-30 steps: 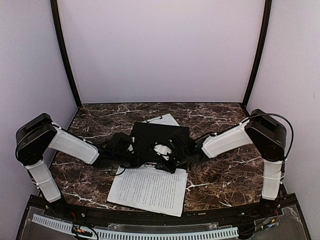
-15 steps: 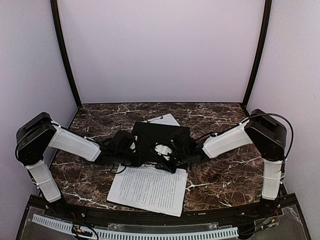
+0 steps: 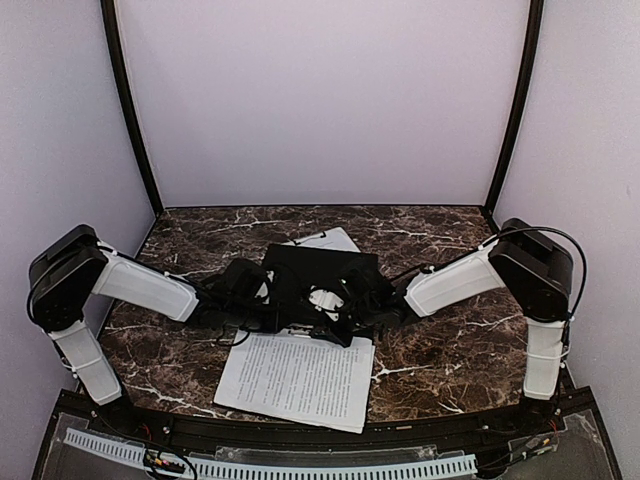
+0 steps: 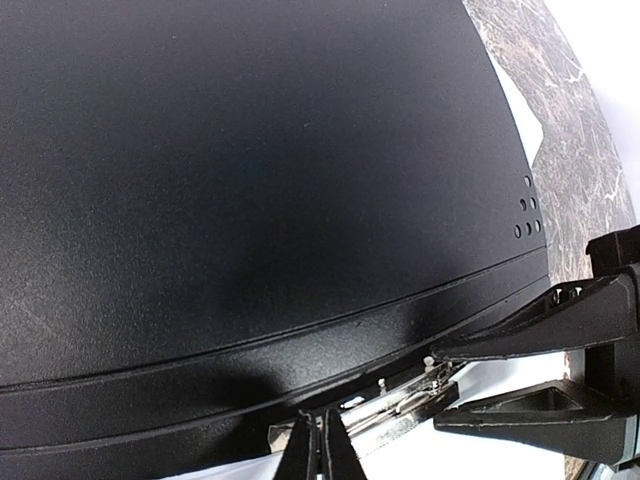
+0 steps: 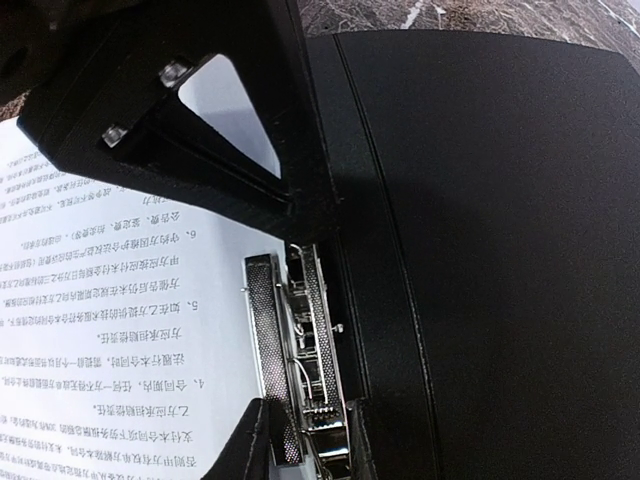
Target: Put the files into the folder
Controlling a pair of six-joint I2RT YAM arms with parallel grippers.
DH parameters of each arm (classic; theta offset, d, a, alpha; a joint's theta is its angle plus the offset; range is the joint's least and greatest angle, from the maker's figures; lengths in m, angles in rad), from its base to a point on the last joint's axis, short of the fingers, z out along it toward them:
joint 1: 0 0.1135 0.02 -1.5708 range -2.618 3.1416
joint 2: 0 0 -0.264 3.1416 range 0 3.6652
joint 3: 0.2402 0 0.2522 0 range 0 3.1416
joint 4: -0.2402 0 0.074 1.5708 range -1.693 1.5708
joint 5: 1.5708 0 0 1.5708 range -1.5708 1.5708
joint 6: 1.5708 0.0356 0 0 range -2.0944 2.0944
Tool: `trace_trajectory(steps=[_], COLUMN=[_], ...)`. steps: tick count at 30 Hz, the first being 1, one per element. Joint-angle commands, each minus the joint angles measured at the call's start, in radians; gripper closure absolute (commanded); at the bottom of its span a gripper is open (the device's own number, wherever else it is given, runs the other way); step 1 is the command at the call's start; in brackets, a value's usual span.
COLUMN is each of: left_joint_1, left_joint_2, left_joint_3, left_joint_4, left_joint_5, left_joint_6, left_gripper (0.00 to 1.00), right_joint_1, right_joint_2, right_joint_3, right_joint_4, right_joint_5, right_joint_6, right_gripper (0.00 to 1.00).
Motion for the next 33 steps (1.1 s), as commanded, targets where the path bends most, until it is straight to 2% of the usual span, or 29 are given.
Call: trace_trajectory(steps=[1,4,9,14,16,20,22,25,28,33], left_joint_1=[0.016,0.017,0.031,0.066,0.087,0.132,0.150,0.176,0.212,0.261], left_joint_2=[-0.063,-0.080,-0.157,-0.249,-0.280,-0.303,-0.299,-0.281,-0.226,-0.101], left_joint_3=[-0.033,-0.031,-0.029,-0.035,-0.036,-0.030,-0.024,-0.015,0.012,0.097], left_joint_4=[-0.116,-0.121,-0.175,-0.270,-0.304,-0.352,-0.360,-0.360,-0.341,-0.357], left_joint_5=[-0.003,0.008,-0.019,-0.089,-0.108,-0.111,-0.101,-0.069,0.023,0.171], left_joint_6=[0.038,0.053,0.109,0.155,0.171,0.190,0.202,0.212,0.226,0.267], left_gripper=[0.97,0.90,0.66,0.58,0.54,0.36,0.32,0.28,0.26,0.25], right_joint_1=[-0.024,-0.027,-0.040,-0.058,-0.060,-0.061,-0.063,-0.066,-0.071,-0.087], right_joint_2=[0.067,0.063,0.048,0.027,0.018,-0.013,-0.035,-0.069,-0.100,-0.145], right_joint_3=[-0.037,-0.025,0.010,0.056,0.074,0.089,0.094,0.105,0.109,0.098], right_joint_4=[-0.215,-0.226,-0.256,-0.313,-0.333,-0.357,-0.360,-0.360,-0.355,-0.379], right_joint_5=[0.109,0.110,0.098,0.053,0.044,0.031,0.029,0.018,0.003,0.040], right_joint_6=[-0.004,-0.009,-0.041,-0.084,-0.095,-0.096,-0.087,-0.060,-0.007,0.119], right_gripper=[0.84,0.84,0.82,0.76,0.70,0.59,0.52,0.44,0.31,0.20])
